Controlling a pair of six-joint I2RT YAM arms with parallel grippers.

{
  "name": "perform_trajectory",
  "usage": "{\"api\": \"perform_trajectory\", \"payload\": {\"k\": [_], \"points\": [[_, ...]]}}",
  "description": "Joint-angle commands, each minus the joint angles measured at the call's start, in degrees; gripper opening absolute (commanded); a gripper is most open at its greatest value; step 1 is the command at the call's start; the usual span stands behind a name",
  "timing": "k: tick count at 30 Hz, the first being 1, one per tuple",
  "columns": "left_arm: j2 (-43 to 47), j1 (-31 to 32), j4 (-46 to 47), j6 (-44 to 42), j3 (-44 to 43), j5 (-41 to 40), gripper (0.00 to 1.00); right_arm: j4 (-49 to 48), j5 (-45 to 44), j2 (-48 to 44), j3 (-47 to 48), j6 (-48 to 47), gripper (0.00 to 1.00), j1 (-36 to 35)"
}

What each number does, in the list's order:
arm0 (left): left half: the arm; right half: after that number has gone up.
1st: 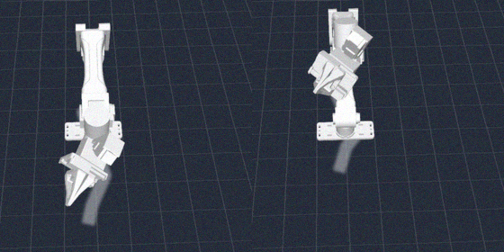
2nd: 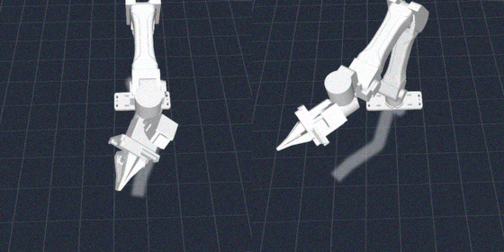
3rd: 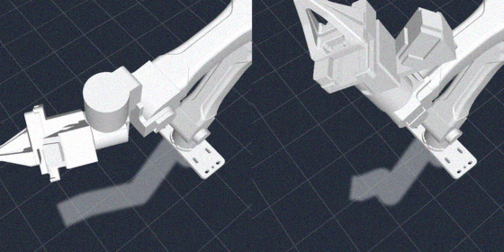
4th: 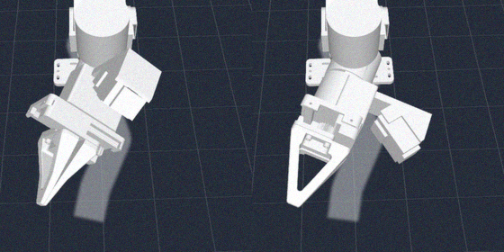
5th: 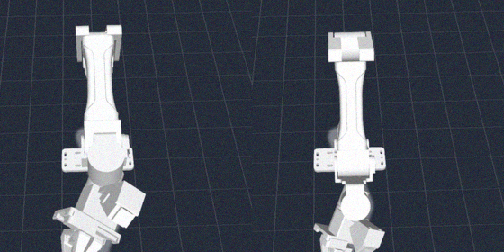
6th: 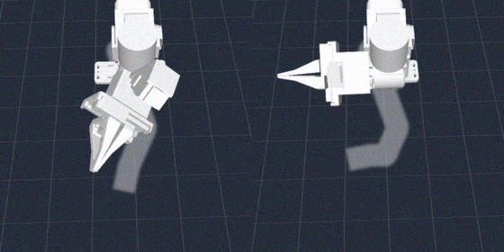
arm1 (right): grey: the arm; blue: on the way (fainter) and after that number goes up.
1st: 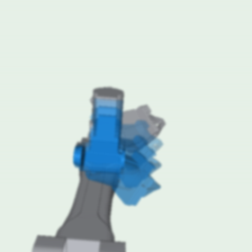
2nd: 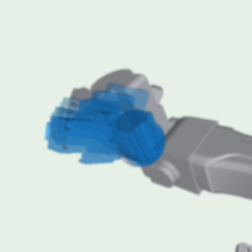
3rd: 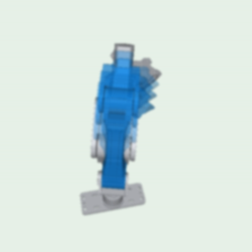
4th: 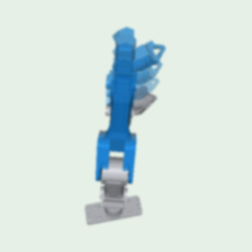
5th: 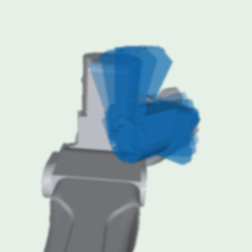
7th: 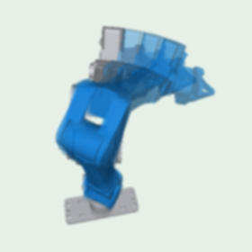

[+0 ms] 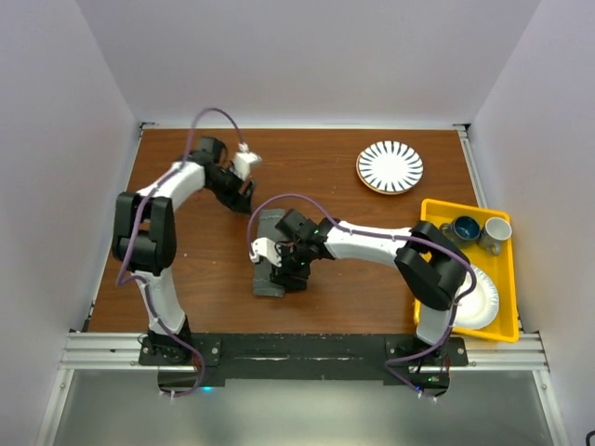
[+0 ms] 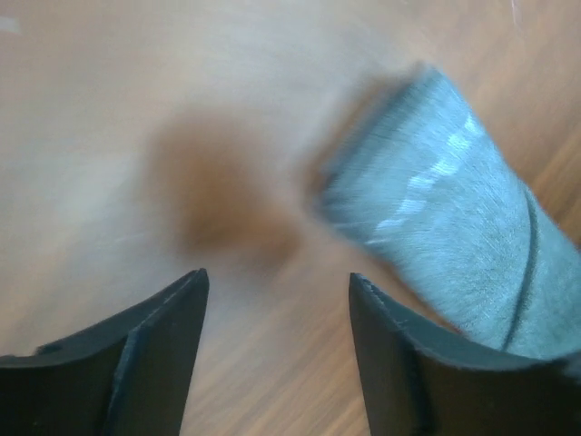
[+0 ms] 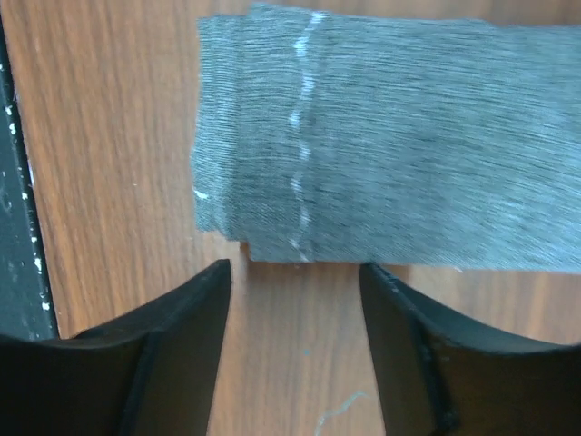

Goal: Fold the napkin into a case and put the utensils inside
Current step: Rotate the smaller rectangle-folded napkin at the center of the board, then pick up the fork from the corner of the board.

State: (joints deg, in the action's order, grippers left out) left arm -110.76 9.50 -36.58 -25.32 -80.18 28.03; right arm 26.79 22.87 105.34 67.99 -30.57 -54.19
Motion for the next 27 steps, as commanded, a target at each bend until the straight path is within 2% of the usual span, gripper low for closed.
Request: {"api": "perform_trajectory", "payload": {"k": [1, 2, 3, 4, 5, 8, 11, 12, 15, 16, 19, 22, 27], "points": [[6.87, -12.02, 1.33, 4.05, -10.59, 4.57, 0.73, 2.04, -2.91, -7.68, 3.47, 3.84, 0.74, 3.3], [7.31, -15.0, 2.12, 3.96, -12.52, 4.23, 0.96, 1.96, -3.62, -9.0, 3.82, 4.63, 0.79, 3.91], [7.83, -16.34, 3.26, 3.88, -13.24, 3.96, 1.0, 1.61, -4.67, -10.93, 4.69, 6.29, 0.86, 4.96], [7.84, -18.7, 3.88, 3.61, -13.85, 3.96, 1.0, 0.47, -6.42, -11.99, 5.13, 7.09, 0.95, 5.5], [7.84, -19.68, 4.32, 3.09, -14.99, 3.87, 1.0, -0.24, -7.39, -12.96, 5.49, 8.49, 0.98, 5.94], [5.13, -22.59, 4.06, 1.51, -18.24, 2.04, 1.0, -4.01, -10.99, -16.21, 6.46, 12.0, 0.98, 7.34], [-0.41, -24.96, -1.11, -5.5, -24.3, 3.25, 1.0, -6.39, -14.95, -17.62, 7.24, 15.35, 0.98, 8.49], [-3.99, -25.57, -5.65, -8.14, -26.49, 4.21, 1.0, -5.79, -14.61, -17.36, 8.99, 15.54, 0.98, 9.45], [-11.63, -25.93, -13.83, -16.23, -35.28, 2.83, 0.87, -0.61, -11.28, -15.61, 13.21, 15.89, 0.98, 11.82], [-13.5, -25.85, -15.96, -20.17, -39.4, 1.69, 0.76, 2.02, -10.4, -14.65, 14.09, 15.72, 0.98, 12.44], [-17.03, -26.02, -18.35, -26.94, -40.76, -1.56, 0.59, 4.76, -7.33, -14.02, 15.6, 15.45, 0.98, 14.38], [-17.38, -25.93, -17.13, -32.57, -38.13, -4.81, 0.49, 5.64, -6.26, -13.67, 15.69, 15.19, 0.98, 15.34], [-21.07, -25.85, -16.86, -36.46, -37.59, -9.13, 0.4, 6.61, -5.91, -12.36, 15.95, 15.01, 0.98, 15.52]]}}
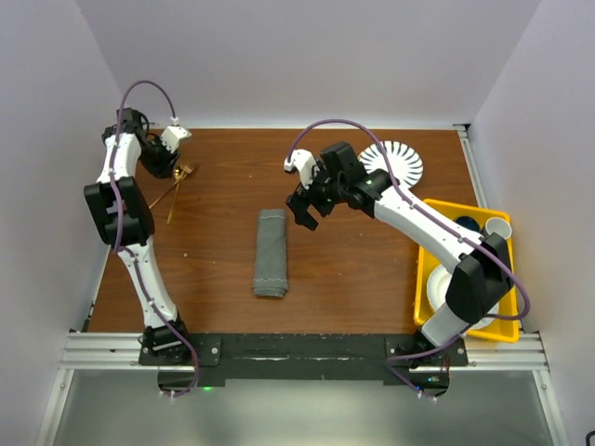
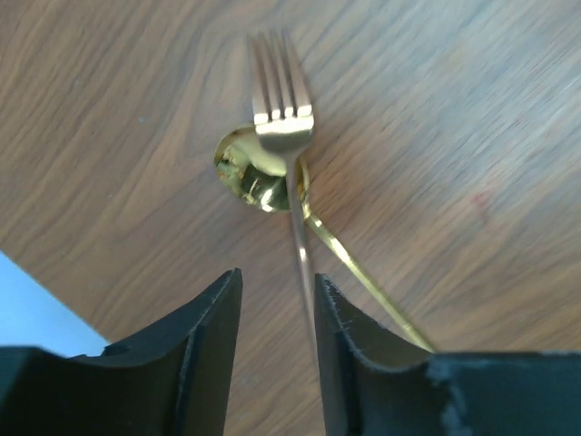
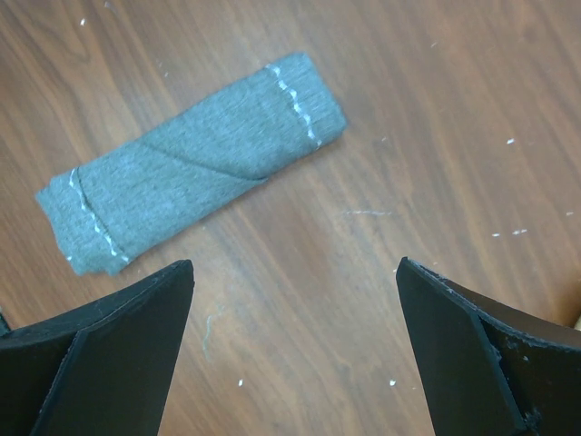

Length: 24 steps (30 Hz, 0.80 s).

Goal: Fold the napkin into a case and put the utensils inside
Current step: Pick up the fork from the corner of the board.

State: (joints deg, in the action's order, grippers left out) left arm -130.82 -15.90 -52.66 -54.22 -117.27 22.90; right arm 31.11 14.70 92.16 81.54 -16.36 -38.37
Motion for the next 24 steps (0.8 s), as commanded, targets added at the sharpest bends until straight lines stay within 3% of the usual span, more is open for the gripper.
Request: {"api": "perform_trajectory", "payload": {"k": [1, 15, 24], "points": [[-1.53, -0.53, -0.86, -8.09, -0.33, -4.09, 0.39, 2.72, 2.35, 1.09, 2.66, 0.72, 0.98, -0.21], [-5.32, -0.36, -1.83, -7.57, 0.47, -0.31, 0.42, 4.39, 3.06, 3.64, 5.21, 0.28, 0.98, 0.22], [-11.55, -1.41, -3.67, -5.2, -5.49, 3.37, 0.34, 5.71, 2.62, 4.08, 6.18, 0.28, 0.98, 0.49]]}}
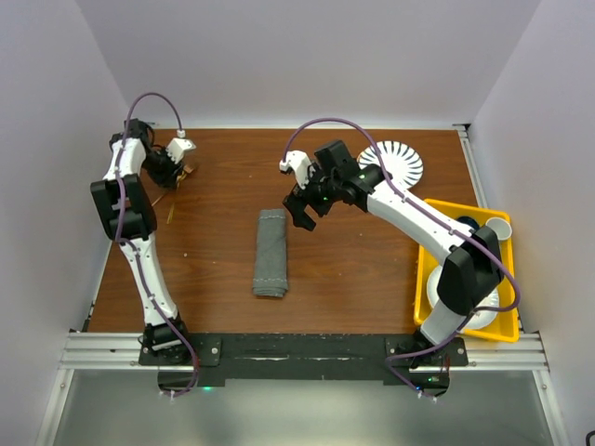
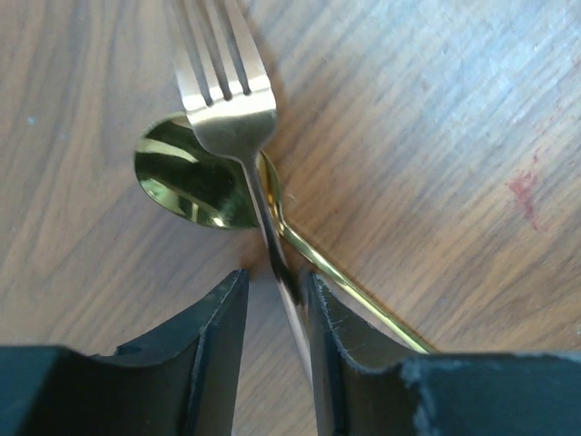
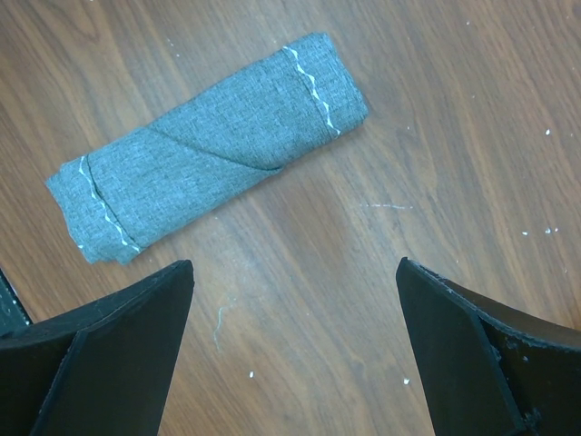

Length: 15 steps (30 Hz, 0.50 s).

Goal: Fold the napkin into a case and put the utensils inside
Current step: Pick up the fork from the corner of the board.

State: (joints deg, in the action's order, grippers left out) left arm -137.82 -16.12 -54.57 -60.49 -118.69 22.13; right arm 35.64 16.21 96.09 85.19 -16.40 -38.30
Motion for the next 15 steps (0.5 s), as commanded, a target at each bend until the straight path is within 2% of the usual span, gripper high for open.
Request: {"api": "perform_trajectory", "payload": {"k": [1, 8, 15], "points": [[-5.09, -1.37, -2.21, 1.51, -4.7, 4.76, 0.33, 1.36, 0.85, 0.06, 2.61, 0.23, 0.98, 0.42], [-7.2, -1.81, -3.88, 0.55, -3.48, 5.56, 0.25, 2.15, 0.23, -0.73, 3.14, -1.0, 0.98, 0.42], [-7.03, -2.51, -4.67, 1.07, -2.42, 6.61, 0.04, 2.42, 0.23, -0.12, 4.02, -1.0, 0.98, 0.34]]}}
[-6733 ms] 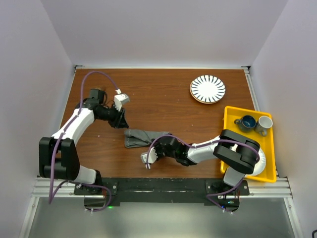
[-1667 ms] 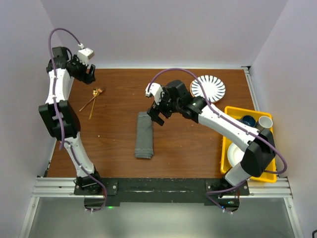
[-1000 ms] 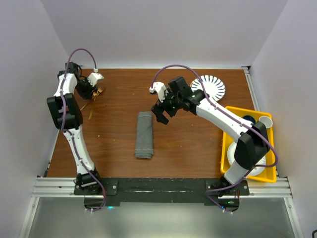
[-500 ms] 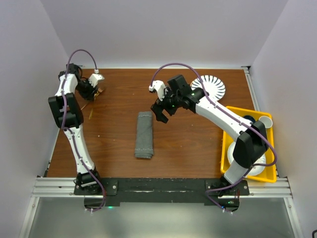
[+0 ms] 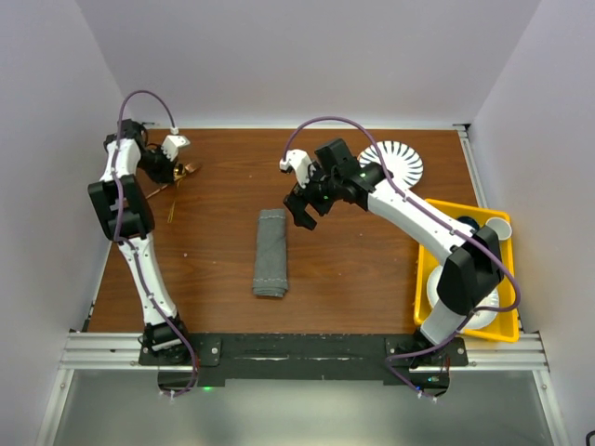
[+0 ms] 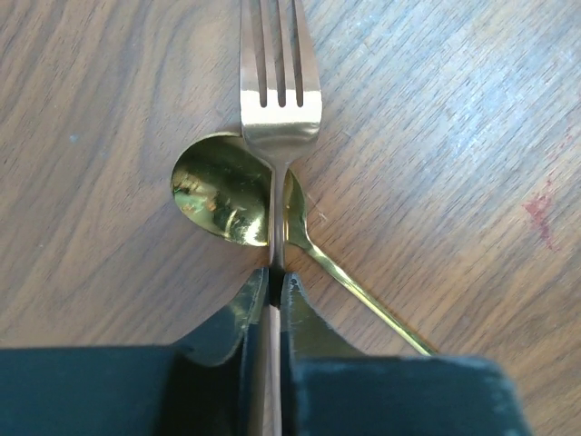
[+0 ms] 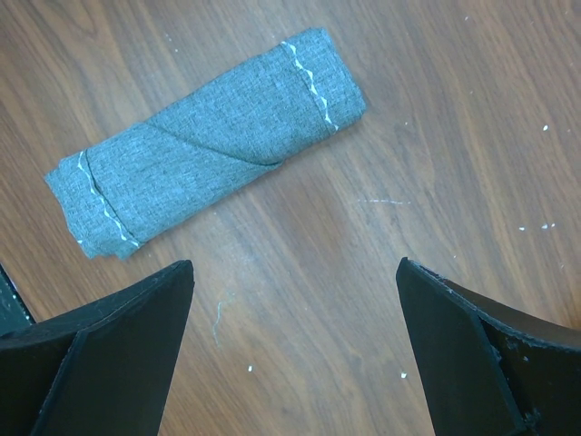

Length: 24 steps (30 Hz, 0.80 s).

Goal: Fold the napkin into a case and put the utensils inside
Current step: Pick up the fork from the corner of the board.

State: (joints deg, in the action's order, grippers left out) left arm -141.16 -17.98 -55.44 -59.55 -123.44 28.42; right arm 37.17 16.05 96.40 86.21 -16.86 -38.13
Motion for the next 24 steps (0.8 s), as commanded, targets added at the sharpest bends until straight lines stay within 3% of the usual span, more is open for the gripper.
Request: {"api": "perform_trajectory", "payload": {"k": [1, 8, 17, 24], "points": [[-2.9, -0.74, -3.54, 0.14, 2.5, 0.58, 0.03, 0.98, 0.47, -0.34, 3.17, -0.63, 0.98, 0.16], [3.61, -0.74, -0.46, 2.33, 6.62, 4.62, 0.0, 0.63, 0.12, 0.1, 3.96, -0.19, 0.98, 0.25], [13.8, -0.83, 5.17, 11.73, 6.81, 8.57, 0.0, -4.47, -2.69, -0.51, 4.92, 6.13, 0.98, 1.13], [21.8, -0.74, 3.68, 20.33, 7.07, 19.62, 0.0, -8.94, -0.5, 0.45, 10.19, 13.68, 0.98, 3.23]]}}
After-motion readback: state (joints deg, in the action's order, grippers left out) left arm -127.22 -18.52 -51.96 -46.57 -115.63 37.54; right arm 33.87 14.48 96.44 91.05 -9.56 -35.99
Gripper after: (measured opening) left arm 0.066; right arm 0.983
